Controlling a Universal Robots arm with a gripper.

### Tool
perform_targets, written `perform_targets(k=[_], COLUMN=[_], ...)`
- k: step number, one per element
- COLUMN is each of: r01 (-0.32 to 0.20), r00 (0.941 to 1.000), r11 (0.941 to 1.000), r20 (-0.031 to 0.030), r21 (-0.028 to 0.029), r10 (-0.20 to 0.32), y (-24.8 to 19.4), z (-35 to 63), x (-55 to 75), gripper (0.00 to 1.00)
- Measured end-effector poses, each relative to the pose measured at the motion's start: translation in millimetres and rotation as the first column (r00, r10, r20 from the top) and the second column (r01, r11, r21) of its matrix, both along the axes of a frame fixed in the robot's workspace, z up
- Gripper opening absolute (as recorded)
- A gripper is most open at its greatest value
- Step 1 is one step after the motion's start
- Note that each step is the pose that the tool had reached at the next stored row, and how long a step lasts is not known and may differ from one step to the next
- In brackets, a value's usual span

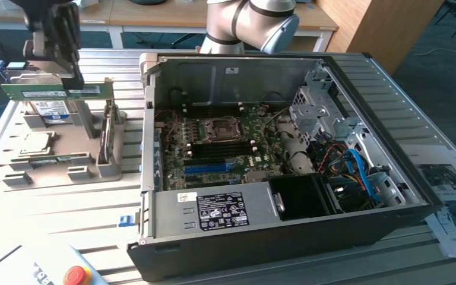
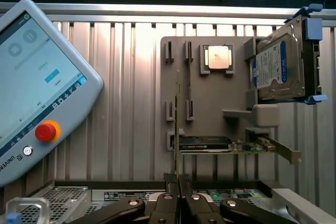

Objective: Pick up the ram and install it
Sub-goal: 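Pick up the ram and move it above insertion slot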

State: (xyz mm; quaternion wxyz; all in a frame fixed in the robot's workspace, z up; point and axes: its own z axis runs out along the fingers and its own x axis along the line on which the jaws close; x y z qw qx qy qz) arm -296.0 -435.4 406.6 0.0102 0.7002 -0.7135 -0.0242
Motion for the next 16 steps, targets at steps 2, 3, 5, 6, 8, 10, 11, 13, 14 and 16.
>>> perform_targets(k=[2,3,5,6,8,10,11,13,14,16], r01=[0.0,0.0,0.0,0.0,0.0,0.0,0.0,0.0,0.0,0.0], r00=[1.0,1.0,1.0,1.0,1.0,1.0,1.0,1.0,1.0,1.0], r11=[1.0,1.0,1.0,1.0,1.0,1.0,1.0,1.0,1.0,1.0], r20=[-0.0001,-0.0001,0.0,0.0,-0.0001,-0.0001,0.0,-0.0001,0.0,0.0], r21=[-0.0001,-0.0002,0.0,-0.0001,-0.0001,-0.0001,-0.0001,0.0,0.0,0.0], r10=[0.0,0.0,0.0,0.0,0.0,0.0,0.0,0.0,0.0,0.0], y=[-0.4,-0.5,-0.8,-1.0,-1.4,-1.8,-2.0,-2.3,-2.5,-3.0], z=[0.0,0.1,0.0,0.0,0.0,0.1,0.0,0.0,0.0,0.0], x=[6.4,9.6,16.0,19.1,25.5,31.8,34.9,41.4,44.6,51.0], gripper=[0.12,0.12,0.12,0.12,0.12,0.12,0.12,0.12,0.12,0.12])
